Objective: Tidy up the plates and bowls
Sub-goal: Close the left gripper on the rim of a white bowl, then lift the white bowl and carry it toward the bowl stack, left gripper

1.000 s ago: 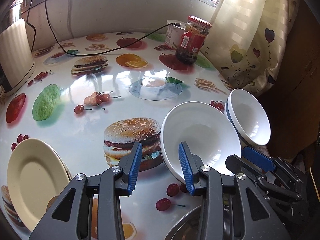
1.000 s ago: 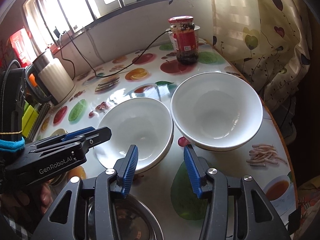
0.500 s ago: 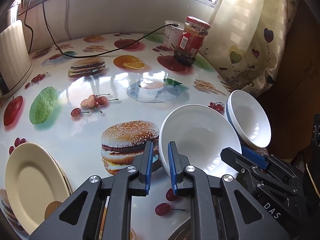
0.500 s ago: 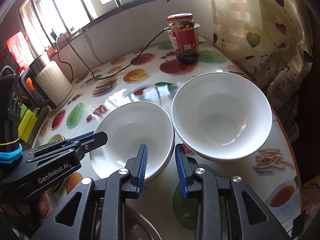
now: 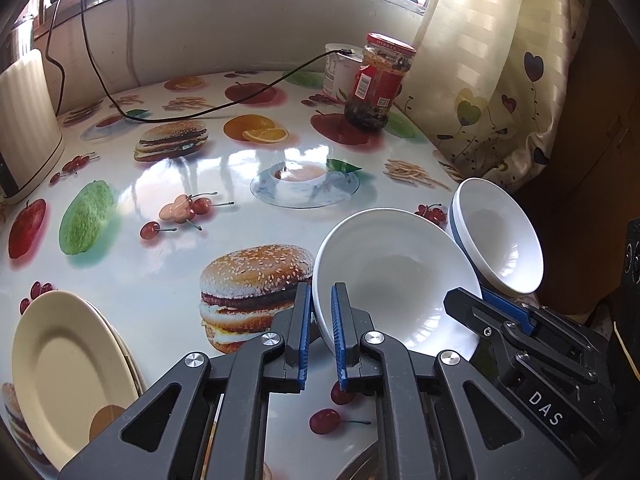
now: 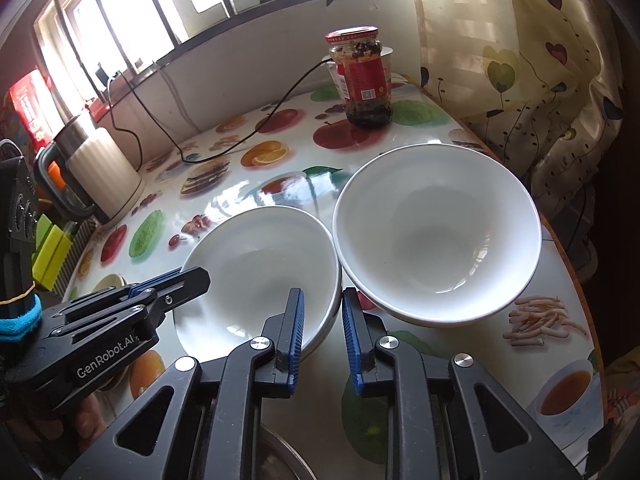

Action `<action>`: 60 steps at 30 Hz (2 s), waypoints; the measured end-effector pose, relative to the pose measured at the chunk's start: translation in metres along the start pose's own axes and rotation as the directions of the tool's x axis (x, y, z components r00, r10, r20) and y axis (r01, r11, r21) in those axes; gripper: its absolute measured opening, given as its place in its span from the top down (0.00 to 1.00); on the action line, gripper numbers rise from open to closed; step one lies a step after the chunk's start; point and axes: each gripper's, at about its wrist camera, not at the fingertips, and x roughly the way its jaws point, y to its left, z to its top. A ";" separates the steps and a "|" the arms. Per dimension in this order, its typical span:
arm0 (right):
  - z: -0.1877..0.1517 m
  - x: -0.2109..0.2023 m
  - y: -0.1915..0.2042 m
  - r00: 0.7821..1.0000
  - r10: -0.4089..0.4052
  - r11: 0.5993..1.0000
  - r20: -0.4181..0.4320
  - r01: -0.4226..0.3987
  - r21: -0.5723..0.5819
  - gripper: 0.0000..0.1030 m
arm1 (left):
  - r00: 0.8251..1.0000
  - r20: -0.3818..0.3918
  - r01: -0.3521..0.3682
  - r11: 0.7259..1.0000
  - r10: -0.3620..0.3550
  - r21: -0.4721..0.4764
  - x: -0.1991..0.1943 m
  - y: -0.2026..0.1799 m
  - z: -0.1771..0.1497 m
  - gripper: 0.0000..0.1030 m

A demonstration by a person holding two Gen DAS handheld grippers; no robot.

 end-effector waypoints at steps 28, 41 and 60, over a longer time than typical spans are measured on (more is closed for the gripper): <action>-0.013 -0.062 0.018 0.996 0.042 0.999 0.082 -0.041 -0.014 0.84 | 0.997 0.080 0.005 1.000 -0.006 0.005 -0.057 -0.006 -0.021 0.90; -0.035 -0.095 0.026 0.993 0.042 0.999 0.106 -0.042 -0.008 0.84 | 0.994 0.105 0.022 1.000 -0.023 0.016 -0.086 -0.015 -0.045 0.90; -0.081 -0.112 0.024 0.997 0.033 0.999 0.074 -0.033 0.002 0.84 | 0.997 0.068 0.042 0.999 -0.044 0.028 -0.096 -0.019 -0.087 0.90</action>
